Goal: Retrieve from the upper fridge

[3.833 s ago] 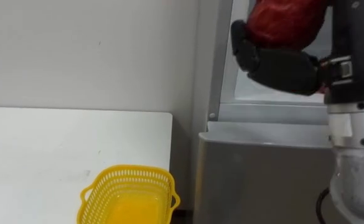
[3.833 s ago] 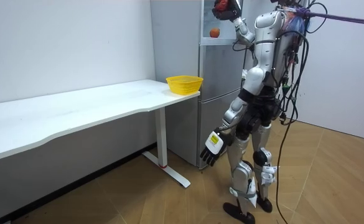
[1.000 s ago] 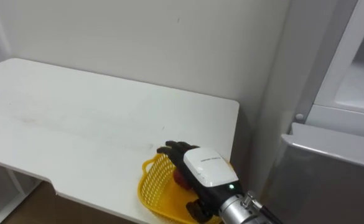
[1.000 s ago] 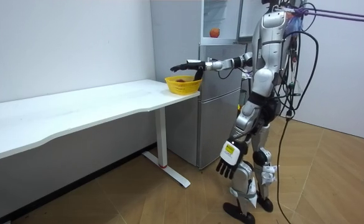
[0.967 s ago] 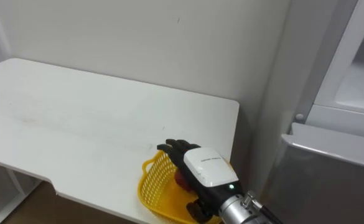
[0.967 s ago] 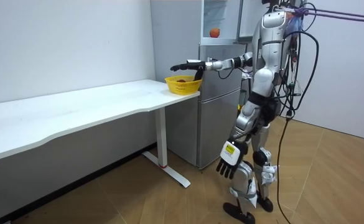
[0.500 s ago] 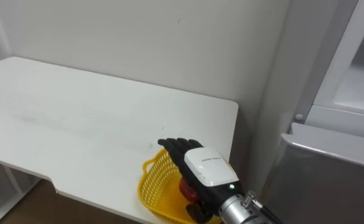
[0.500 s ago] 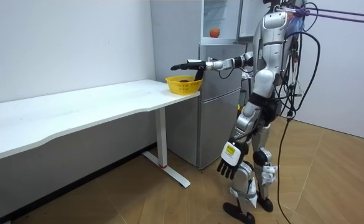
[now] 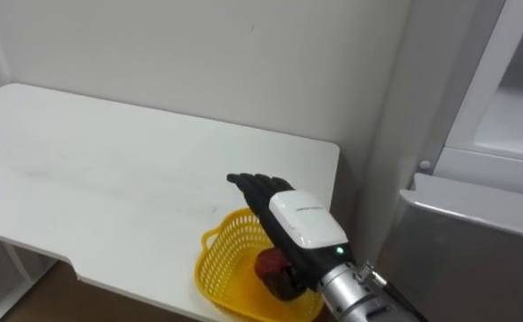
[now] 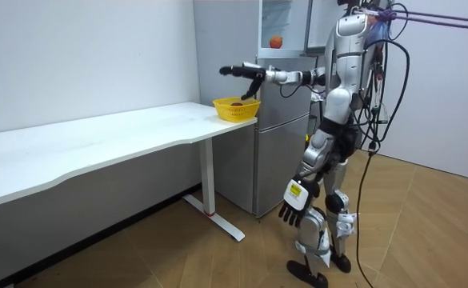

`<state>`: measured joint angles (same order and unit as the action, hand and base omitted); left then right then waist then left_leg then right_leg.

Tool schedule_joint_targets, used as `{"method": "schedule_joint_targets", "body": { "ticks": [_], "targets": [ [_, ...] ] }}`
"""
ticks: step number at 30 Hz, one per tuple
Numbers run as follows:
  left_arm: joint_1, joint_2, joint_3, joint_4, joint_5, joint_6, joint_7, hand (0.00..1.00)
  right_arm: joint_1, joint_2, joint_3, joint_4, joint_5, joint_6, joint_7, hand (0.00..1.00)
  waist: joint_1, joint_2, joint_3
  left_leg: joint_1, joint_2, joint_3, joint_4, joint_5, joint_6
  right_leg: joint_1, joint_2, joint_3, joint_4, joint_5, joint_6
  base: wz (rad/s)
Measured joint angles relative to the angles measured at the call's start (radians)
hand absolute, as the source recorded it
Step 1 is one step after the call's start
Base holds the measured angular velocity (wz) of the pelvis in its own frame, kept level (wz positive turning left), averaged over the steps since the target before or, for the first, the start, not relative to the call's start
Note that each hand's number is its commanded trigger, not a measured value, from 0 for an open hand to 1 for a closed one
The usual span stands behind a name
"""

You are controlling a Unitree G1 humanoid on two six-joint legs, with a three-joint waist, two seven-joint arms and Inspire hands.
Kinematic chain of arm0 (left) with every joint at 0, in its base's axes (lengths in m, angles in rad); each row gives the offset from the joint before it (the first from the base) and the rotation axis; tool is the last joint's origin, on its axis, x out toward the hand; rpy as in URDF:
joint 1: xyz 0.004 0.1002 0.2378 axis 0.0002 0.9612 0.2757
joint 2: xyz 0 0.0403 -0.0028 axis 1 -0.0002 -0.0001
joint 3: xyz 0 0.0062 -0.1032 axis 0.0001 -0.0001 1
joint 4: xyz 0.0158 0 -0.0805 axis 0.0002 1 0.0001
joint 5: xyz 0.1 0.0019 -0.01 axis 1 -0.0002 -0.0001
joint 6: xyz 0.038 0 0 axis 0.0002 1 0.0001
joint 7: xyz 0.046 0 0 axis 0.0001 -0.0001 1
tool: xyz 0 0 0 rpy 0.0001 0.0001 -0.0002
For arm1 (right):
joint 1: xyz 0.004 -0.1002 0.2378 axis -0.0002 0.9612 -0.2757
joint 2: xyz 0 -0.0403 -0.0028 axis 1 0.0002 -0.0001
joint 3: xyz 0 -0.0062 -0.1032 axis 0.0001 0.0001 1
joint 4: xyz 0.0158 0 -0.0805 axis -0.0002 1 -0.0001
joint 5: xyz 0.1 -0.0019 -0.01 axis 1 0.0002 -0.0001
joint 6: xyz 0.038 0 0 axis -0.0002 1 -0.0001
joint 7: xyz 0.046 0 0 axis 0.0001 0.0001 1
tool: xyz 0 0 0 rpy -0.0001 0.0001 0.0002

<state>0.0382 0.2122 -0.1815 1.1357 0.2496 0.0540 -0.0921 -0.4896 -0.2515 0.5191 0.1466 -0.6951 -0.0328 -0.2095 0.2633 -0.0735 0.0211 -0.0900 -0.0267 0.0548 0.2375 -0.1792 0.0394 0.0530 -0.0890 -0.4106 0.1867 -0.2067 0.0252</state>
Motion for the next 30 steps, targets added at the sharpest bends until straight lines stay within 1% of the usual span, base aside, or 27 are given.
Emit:
{"method": "schedule_joint_targets", "body": {
  "ticks": [2, 3, 4, 6, 9, 10, 12, 13, 16, 17, 18, 19, 20, 21, 23, 25, 26, 28, 30],
  "targets": [
    [0.001, 0.005, 0.0, 0.004, 0.0, -0.009, 0.001, 0.0, 0.0, 0.0, -0.017, -0.078, 0.021, -0.015, -0.006, 0.0, -0.016, 0.0, -0.0006, 0.007, 0.002, 0.001, -0.004, 0.0, 0.0, 0.002, 0.0, 0.0, 0.001, 0.0, 0.0, -0.05],
    [0.002, 0.006, 0.0, 0.006, 0.0, -0.013, 0.001, 0.0, 0.0, 0.001, -0.023, -0.096, 0.023, -0.022, -0.007, 0.0, -0.018, 0.0, -0.0005, 0.009, 0.002, 0.001, -0.005, 0.0, 0.0, 0.003, 0.0, 0.001, 0.001, 0.0, 0.0, -0.09],
    [0.003, 0.006, 0.0, 0.015, 0.0, -0.019, 0.002, 0.0, 0.0, 0.0, -0.037, -0.125, 0.029, -0.037, -0.011, 0.0, -0.02, 0.001, -0.0005, 0.017, 0.002, 0.005, -0.009, 0.0, 0.0, 0.008, 0.0, 0.001, 0.0, 0.0, 0.0, -0.1],
    [0.004, 0.006, 0.002, 0.028, 0.0, -0.024, 0.003, 0.0, 0.001, 0.002, -0.055, -0.157, 0.042, -0.051, -0.021, 0.0, -0.031, 0.001, -0.0008, 0.035, 0.004, 0.023, -0.017, 0.0, 0.0, 0.017, -0.001, 0.009, 0.001, 0.0, 0.0, -0.13],
    [0.012, 0.004, 0.001, 0.034, -0.002, -0.027, 0.022, 0.0, 0.003, 0.002, -0.076, -0.244, 0.115, -0.073, -0.021, 0.0, -0.062, 0.003, -0.0014, 0.046, 0.006, 0.04, -0.017, 0.0, 0.0, 0.023, 0.001, 0.041, 0.0, 0.0, 0.0, -0.16],
    [0.014, 0.004, 0.001, 0.034, -0.002, -0.027, 0.024, 0.0, 0.005, 0.001, -0.079, -0.255, 0.123, -0.077, -0.021, 0.0, -0.07, 0.004, -0.0013, 0.049, 0.006, 0.041, -0.017, 0.0, 0.0, 0.025, 0.001, 0.042, 0.0, 0.0, 0.0, 0.0],
    [0.015, 0.007, 0.002, 0.039, -0.001, -0.027, 0.026, 0.0, 0.052, 0.0, -0.112, -0.341, 0.128, -0.082, -0.02, 0.0, -0.102, 0.011, -0.0002, 0.05, 0.007, 0.042, -0.016, 0.0, 0.0, 0.031, 0.002, 0.04, 0.0, 0.0, 0.0, 0.1],
    [0.016, 0.006, 0.002, 0.04, -0.001, -0.027, 0.028, 0.0, 0.063, 0.0, -0.12, -0.358, 0.129, -0.084, -0.021, 0.0, -0.107, 0.01, -0.0021, 0.051, 0.007, 0.044, -0.016, 0.0, 0.0, 0.031, 0.002, 0.041, 0.0, 0.0, 0.0, 0.0],
    [0.022, -0.003, 0.002, 0.043, -0.002, -0.027, 0.043, 0.0, 0.109, 0.0, -0.154, -0.407, 0.132, -0.11, -0.032, 0.0, -0.121, 0.028, -0.0082, 0.062, 0.014, 0.071, -0.019, 0.0, 0.0, 0.031, 0.002, 0.055, 0.001, 0.002, -0.002, -0.2],
    [0.027, -0.006, 0.002, 0.046, -0.003, -0.029, 0.044, 0.0, 0.136, -0.001, -0.163, -0.418, 0.141, -0.116, -0.042, 0.0, -0.124, 0.037, -0.0152, 0.073, 0.016, 0.08, -0.025, 0.0, 0.0, 0.033, 0.002, 0.065, 0.003, 0.002, -0.002, -0.2],
    [0.026, -0.008, 0.002, 0.05, -0.003, -0.03, 0.046, 0.0, 0.152, -0.001, -0.172, -0.428, 0.146, -0.116, -0.043, 0.0, -0.128, 0.042, -0.0181, 0.078, 0.016, 0.081, -0.027, 0.0, 0.0, 0.036, 0.002, 0.067, 0.003, 0.002, -0.002, -0.18],
    [0.024, -0.011, 0.002, 0.065, -0.008, -0.034, 0.048, 0.0, 0.174, 0.001, -0.191, -0.441, 0.147, -0.121, -0.048, 0.0, -0.14, 0.049, -0.0235, 0.086, 0.016, 0.082, -0.035, 0.0, 0.0, 0.041, 0.002, 0.07, 0.004, 0.002, -0.002, -0.07],
    [0.024, -0.011, 0.003, 0.073, -0.024, -0.035, 0.049, 0.0, 0.186, 0.0, -0.21, -0.452, 0.152, -0.122, -0.059, 0.0, -0.157, 0.052, -0.024, 0.097, 0.015, 0.083, -0.037, 0.0, 0.0, 0.05, 0.002, 0.071, 0.004, 0.002, -0.002, -0.05],
    [0.025, -0.011, 0.004, 0.077, -0.027, -0.037, 0.051, 0.0, 0.192, 0.0, -0.225, -0.459, 0.156, -0.122, -0.064, 0.0, -0.16, 0.053, -0.0245, 0.101, 0.016, 0.084, -0.041, 0.0, 0.0, 0.054, 0.002, 0.072, 0.004, 0.002, -0.002, -0.05],
    [0.028, -0.01, 0.005, 0.087, -0.03, -0.039, 0.06, 0.0, 0.197, 0.0, -0.281, -0.488, 0.158, -0.121, -0.094, 0.0, -0.178, 0.052, -0.025, 0.107, 0.018, 0.09, -0.042, 0.0, 0.0, 0.058, 0.002, 0.08, 0.004, 0.002, -0.002, -0.1],
    [0.03, -0.009, 0.009, 0.088, -0.03, -0.039, 0.062, 0.0, 0.198, 0.0, -0.314, -0.509, 0.163, -0.122, -0.126, 0.0, -0.184, 0.05, -0.0231, 0.119, 0.02, 0.101, -0.046, 0.0, -0.001, 0.06, 0.003, 0.085, 0.005, 0.003, -0.004, -0.16],
    [0.034, -0.009, 0.01, 0.088, -0.03, -0.039, 0.065, 0.0, 0.198, 0.0, -0.33, -0.514, 0.172, -0.131, -0.149, 0.0, -0.196, 0.046, -0.0223, 0.12, 0.02, 0.104, -0.049, 0.0, -0.001, 0.063, 0.003, 0.084, 0.005, 0.003, -0.004, -0.12],
    [0.038, -0.006, 0.014, 0.092, -0.029, -0.041, 0.075, 0.0, 0.198, -0.001, -0.354, -0.514, 0.194, -0.15, -0.176, 0.0, -0.206, 0.04, -0.0225, 0.124, 0.02, 0.104, -0.05, 0.0, -0.001, 0.066, 0.004, 0.082, 0.005, 0.003, -0.004, -0.02],
    [0.044, -0.003, 0.021, 0.094, -0.029, -0.05, 0.081, 0.0, 0.199, -0.001, -0.379, -0.519, 0.205, -0.16, -0.197, 0.0, -0.222, 0.033, -0.0218, 0.123, 0.02, 0.105, -0.05, 0.0, 0.0, 0.066, 0.003, 0.079, 0.005, 0.004, -0.003, 0.0]
  ]
}}
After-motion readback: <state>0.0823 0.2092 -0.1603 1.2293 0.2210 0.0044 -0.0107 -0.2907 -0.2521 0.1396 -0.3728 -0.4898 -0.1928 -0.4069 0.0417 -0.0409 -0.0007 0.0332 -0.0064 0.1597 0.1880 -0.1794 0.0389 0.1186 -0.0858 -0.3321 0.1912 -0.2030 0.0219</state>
